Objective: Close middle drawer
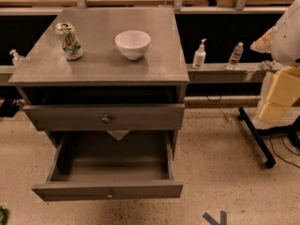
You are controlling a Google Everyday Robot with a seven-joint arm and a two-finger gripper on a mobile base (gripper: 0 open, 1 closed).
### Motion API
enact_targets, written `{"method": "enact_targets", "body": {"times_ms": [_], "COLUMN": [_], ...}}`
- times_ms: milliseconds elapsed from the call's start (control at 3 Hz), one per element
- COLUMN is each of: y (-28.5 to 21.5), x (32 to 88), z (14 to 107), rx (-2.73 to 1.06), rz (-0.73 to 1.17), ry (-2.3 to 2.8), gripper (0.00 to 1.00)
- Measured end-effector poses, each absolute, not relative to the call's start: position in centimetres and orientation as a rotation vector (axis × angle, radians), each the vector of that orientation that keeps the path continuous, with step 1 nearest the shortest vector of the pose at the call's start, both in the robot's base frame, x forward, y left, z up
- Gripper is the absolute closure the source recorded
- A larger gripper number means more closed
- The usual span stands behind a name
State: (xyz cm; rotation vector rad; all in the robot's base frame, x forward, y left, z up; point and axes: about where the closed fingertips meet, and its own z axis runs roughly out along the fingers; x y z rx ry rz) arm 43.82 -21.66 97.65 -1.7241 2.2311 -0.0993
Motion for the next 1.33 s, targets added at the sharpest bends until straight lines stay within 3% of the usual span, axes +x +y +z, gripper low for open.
{"method": "enact_targets", "body": {"times_ms": [667,1000,1333], "y": [-20.6,-14.3,-15.3], "x": [44.5,47.4,46.5], "z": [97.0,92.0,90.6], "rx": [-1.748,-1.856,-1.874], "rz": [-0.098,-0.177,-0.191], "ry": [2.216,2.19,2.228], "gripper": [0.0,0.0,0.0]}}
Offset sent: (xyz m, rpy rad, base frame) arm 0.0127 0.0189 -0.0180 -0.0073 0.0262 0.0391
